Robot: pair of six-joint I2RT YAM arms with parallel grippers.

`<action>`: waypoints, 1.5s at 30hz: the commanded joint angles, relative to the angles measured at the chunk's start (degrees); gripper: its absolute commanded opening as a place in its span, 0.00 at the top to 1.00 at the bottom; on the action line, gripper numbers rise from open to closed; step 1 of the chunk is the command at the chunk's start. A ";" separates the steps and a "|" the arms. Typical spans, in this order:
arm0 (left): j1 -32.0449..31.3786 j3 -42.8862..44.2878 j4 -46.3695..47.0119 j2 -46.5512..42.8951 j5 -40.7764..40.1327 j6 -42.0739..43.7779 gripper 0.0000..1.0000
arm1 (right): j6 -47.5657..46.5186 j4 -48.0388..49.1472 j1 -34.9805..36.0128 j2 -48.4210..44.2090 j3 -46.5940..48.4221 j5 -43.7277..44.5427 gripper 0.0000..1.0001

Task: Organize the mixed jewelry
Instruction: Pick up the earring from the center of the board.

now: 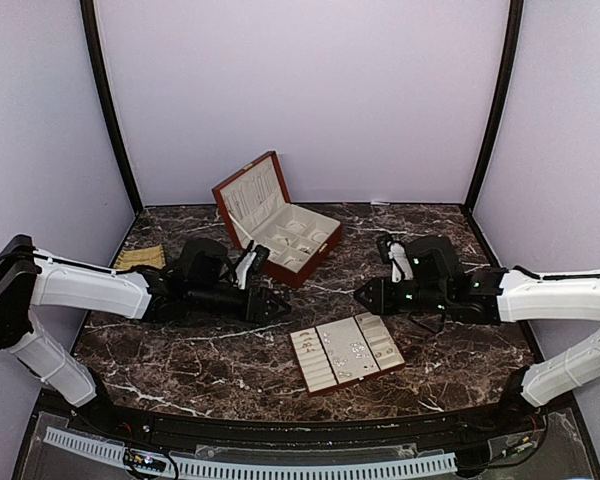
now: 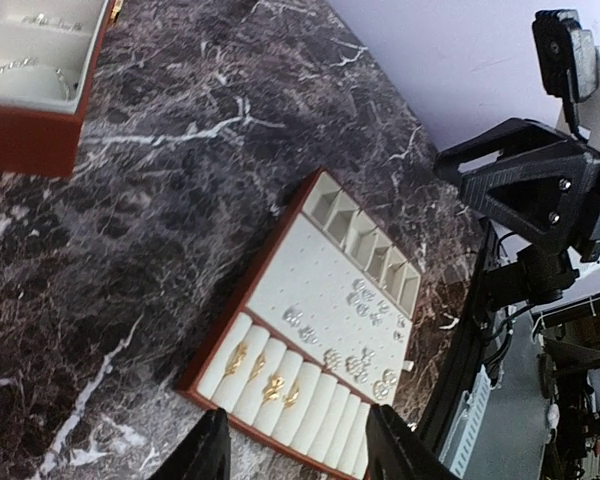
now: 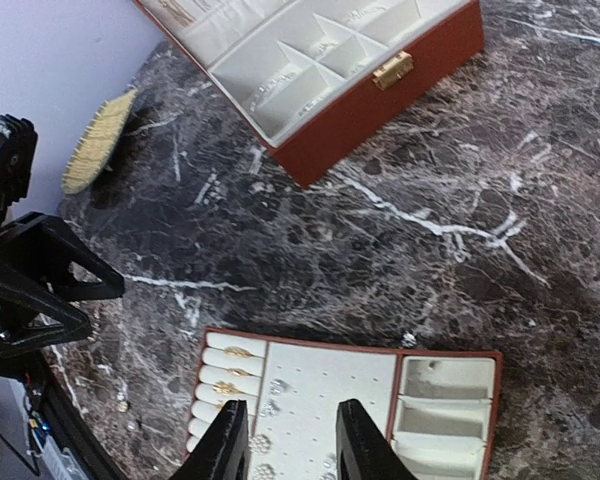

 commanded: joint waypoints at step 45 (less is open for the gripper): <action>-8.55 -3.21 -37.84 -5.67 -8.95 3.03 0.66 | 1.04 7.30 1.77 4.16 -2.37 0.55 0.59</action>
